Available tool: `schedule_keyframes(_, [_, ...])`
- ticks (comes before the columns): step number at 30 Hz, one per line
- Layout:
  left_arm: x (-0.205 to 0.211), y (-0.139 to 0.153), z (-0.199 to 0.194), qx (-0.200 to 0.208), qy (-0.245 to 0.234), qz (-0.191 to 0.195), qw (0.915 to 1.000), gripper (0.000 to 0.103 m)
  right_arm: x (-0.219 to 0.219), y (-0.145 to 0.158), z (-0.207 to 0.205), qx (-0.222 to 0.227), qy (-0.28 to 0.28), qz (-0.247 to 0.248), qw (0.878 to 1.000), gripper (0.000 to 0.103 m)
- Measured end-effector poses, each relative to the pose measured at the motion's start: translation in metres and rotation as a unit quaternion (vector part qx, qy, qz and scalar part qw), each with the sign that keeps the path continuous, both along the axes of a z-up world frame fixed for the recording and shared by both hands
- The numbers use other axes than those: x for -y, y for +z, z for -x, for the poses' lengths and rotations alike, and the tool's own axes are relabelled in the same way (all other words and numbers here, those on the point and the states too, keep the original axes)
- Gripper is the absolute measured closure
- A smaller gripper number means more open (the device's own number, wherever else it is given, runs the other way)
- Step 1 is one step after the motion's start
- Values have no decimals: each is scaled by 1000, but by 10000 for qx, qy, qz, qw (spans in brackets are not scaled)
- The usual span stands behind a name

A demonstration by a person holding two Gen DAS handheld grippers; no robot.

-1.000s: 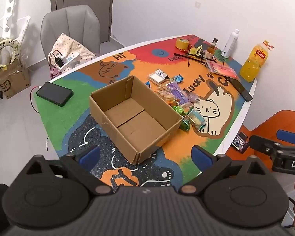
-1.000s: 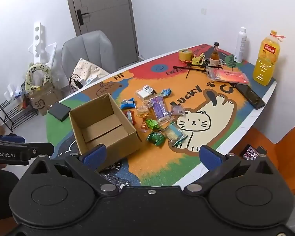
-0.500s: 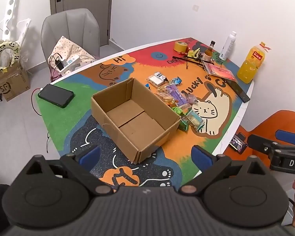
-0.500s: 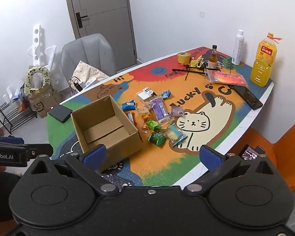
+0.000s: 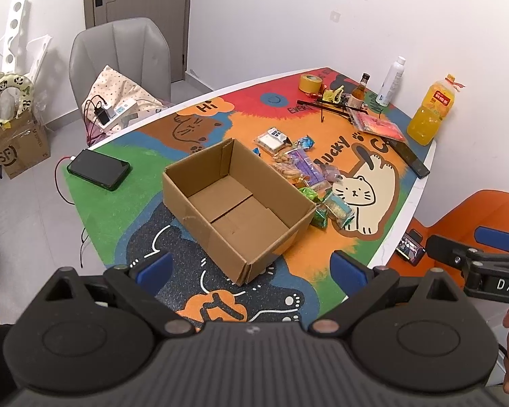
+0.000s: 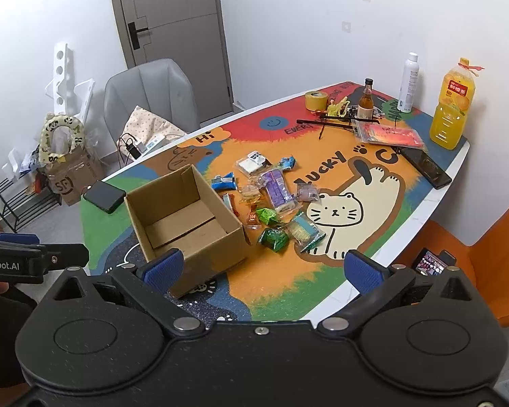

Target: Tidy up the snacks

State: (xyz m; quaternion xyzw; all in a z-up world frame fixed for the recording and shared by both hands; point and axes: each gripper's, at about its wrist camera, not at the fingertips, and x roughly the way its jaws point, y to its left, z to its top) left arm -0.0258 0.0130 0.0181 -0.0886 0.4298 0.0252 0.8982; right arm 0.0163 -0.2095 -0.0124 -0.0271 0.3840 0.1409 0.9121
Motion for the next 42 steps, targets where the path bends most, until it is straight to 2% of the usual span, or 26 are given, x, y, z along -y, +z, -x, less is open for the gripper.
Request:
schedule_keyframes(26, [-2, 6, -1, 57, 8, -24, 10000, 4, 1, 2, 4, 96, -112, 29, 9999, 0])
schedule_keyframes(42, [-5, 6, 0, 100, 28, -54, 9999, 4, -3, 2, 5, 189, 3, -36, 9998, 0])
